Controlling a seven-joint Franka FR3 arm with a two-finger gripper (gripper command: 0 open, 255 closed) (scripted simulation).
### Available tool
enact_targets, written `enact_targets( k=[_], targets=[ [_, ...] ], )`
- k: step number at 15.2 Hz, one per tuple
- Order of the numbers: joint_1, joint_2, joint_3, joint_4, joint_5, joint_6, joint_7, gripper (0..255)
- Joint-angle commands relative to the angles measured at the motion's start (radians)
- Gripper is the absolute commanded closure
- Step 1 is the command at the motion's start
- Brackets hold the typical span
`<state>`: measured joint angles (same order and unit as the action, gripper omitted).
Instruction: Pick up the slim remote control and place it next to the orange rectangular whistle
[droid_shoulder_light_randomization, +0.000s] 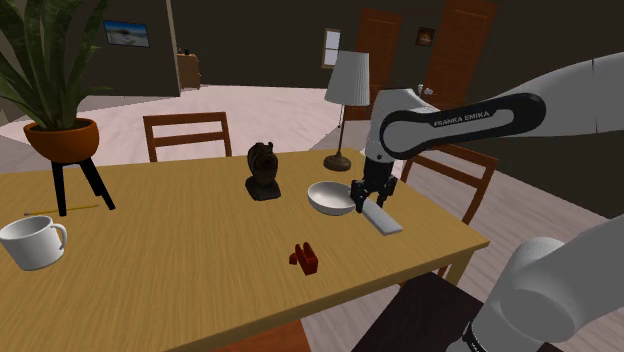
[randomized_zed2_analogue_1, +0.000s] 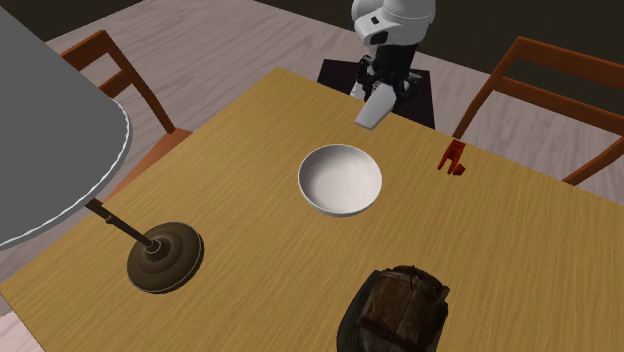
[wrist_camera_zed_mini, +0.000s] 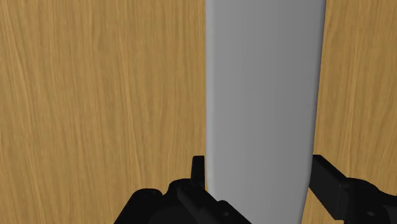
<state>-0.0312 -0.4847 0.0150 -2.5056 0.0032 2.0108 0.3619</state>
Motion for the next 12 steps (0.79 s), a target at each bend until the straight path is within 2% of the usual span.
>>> enact_targets(
  k=[1, 12],
  targets=[
    [0.022, -0.049, 0.032, -0.041, 0.019, -0.008, 0.042, 255],
    [0.028, -0.004, 0.045, -0.147, 0.026, 0.143, 0.054, 255]
  ],
)
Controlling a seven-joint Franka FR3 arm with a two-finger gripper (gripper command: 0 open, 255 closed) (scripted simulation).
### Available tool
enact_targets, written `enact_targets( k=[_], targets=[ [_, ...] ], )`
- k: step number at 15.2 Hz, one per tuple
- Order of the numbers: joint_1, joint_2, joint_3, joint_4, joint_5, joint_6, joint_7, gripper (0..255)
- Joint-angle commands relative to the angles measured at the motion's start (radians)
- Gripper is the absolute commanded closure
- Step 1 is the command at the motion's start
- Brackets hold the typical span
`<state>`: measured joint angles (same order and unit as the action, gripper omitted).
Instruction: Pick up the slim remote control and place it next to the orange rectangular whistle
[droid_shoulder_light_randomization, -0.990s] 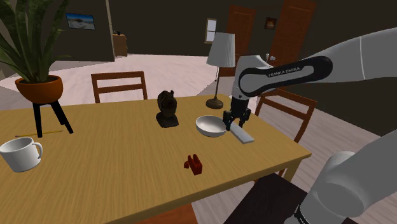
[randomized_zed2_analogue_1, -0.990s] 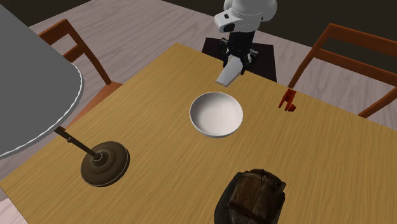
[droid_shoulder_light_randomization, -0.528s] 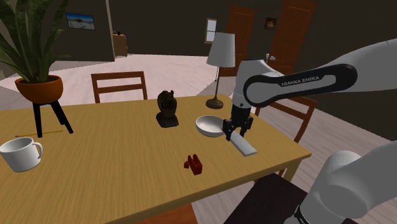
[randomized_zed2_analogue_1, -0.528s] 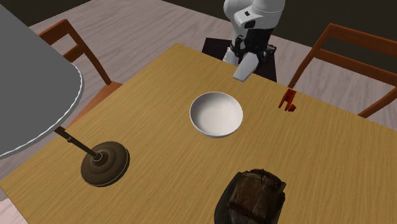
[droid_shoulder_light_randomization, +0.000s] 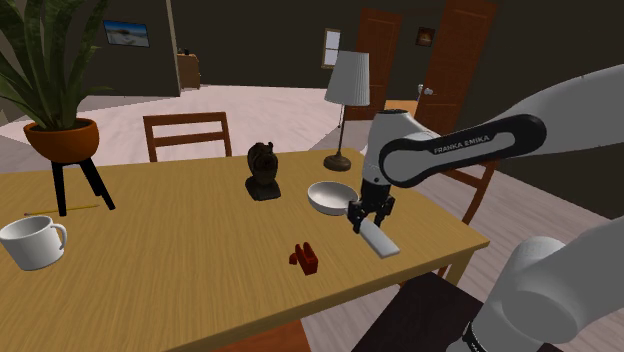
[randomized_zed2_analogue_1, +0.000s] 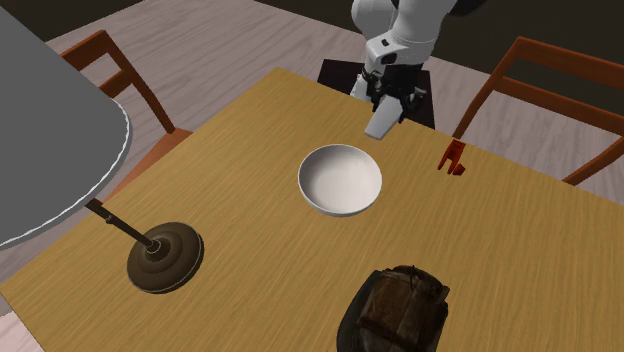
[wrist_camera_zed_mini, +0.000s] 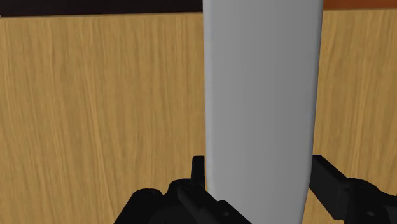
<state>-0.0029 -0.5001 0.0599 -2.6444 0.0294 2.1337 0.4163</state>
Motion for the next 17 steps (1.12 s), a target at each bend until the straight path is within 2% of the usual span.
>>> enact_targets(
  k=[1, 10, 17],
  targets=[
    [-0.001, 0.019, 0.001, -0.017, 0.0, 0.036, 0.0, 255],
    [-0.002, 0.109, 0.005, -0.087, 0.0, 0.197, 0.002, 255],
    [-0.002, 0.109, 0.005, -0.087, 0.0, 0.197, 0.002, 255]
  ],
)
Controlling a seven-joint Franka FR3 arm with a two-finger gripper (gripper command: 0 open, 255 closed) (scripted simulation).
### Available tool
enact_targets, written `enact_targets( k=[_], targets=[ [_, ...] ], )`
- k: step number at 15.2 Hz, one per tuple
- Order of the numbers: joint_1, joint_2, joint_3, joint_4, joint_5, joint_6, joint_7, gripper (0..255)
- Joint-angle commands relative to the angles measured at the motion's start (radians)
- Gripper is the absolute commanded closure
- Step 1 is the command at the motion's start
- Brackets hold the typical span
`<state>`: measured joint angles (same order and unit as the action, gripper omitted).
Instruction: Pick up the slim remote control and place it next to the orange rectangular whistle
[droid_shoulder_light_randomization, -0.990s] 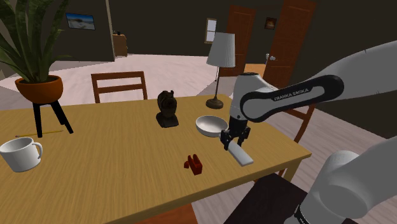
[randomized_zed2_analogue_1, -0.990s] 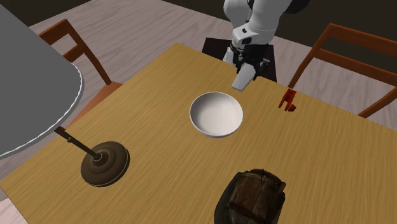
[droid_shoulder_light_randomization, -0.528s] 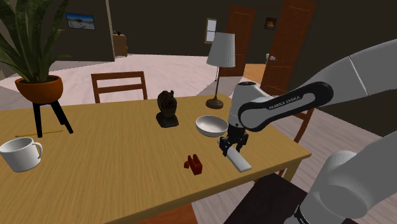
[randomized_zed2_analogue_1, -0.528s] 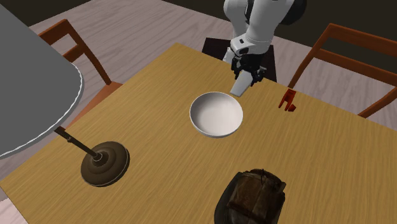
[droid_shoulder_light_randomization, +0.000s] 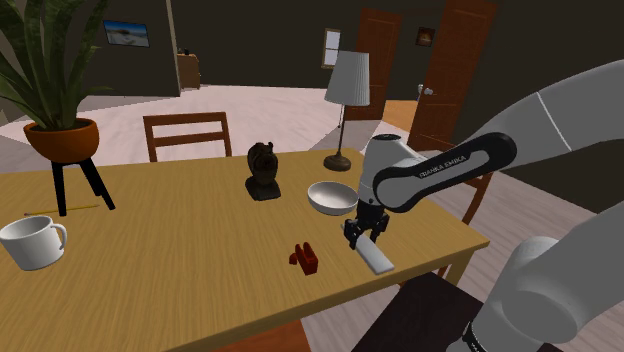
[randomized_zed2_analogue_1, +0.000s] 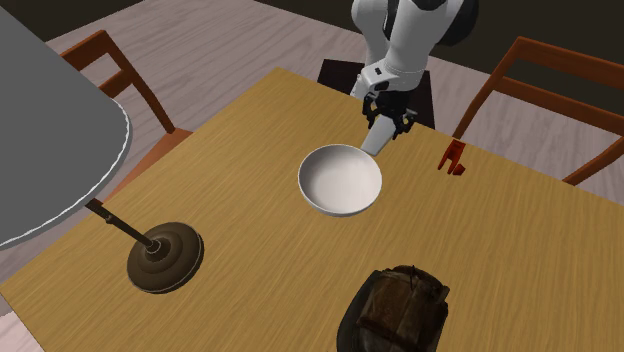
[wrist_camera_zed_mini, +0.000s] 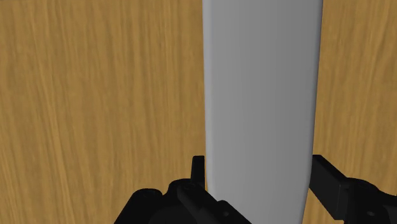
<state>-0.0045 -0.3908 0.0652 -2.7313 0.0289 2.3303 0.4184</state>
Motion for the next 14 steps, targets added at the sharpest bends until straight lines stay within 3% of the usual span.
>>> enact_targets(
  k=[1, 2, 7, 11, 14],
  targets=[
    [0.0, 0.0, 0.0, 0.0, 0.0, 0.0, 0.0, 255],
    [0.0, 0.0, 0.0, 0.0, 0.0, 0.0, 0.0, 0],
    [0.0, 0.0, 0.0, 0.0, 0.0, 0.0, 0.0, 0],
    [0.001, -0.088, -0.004, 0.071, 0.0, -0.158, -0.002, 0],
    [0.001, -0.088, -0.004, 0.071, 0.0, -0.158, -0.002, 0]
  ],
)
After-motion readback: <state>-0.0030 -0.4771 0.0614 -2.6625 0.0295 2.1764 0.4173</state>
